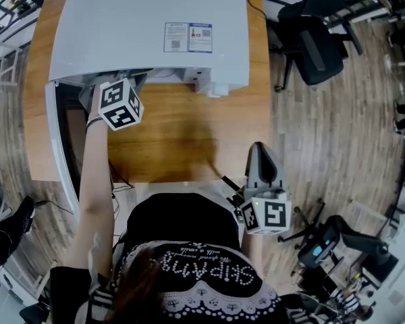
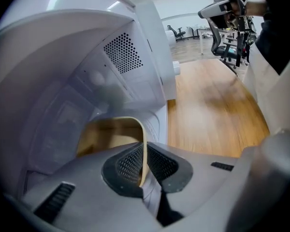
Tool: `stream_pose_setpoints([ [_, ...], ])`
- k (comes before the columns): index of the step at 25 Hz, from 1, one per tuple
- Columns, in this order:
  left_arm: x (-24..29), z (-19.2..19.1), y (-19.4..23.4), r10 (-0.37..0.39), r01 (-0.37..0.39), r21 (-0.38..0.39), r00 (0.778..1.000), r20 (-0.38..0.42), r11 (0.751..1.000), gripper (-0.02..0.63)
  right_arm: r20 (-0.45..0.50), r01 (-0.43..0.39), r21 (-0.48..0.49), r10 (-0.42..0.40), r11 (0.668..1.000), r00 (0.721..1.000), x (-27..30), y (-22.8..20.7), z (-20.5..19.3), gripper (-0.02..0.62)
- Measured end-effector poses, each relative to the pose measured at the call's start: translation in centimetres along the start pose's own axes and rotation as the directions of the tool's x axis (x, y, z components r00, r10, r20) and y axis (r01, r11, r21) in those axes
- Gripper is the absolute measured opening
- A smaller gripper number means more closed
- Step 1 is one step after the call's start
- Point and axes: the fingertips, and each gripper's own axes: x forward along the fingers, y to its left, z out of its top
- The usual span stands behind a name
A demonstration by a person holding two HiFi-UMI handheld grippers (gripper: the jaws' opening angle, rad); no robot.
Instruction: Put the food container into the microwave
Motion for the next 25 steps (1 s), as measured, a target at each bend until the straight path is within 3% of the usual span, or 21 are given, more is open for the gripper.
stream_pose_setpoints([
  [4,0.0,0.1,0.2,0.024,-0.024,0.0,1.0,-0.001,1.0,0.049,-0.003,-0.002,-0.004,0.002,1.0,1.0,0.1,0.0,0.1,0.04],
  [10,0.0,0.1,0.2,0.045,-0.045,-0.017,0.999,0.013,0.999,0.144,0.003,-0.01,-0.009,0.01,1.0,1.0,0.4,0.1,0.4,0.04],
  [25,-1.3,1.1,0.4,0.092,-0.093,0.012,0.995,0.033,0.996,0.143,0.011,-0.025,-0.032,0.025,0.999,1.0,0.4,0.9,0.6,0.04],
])
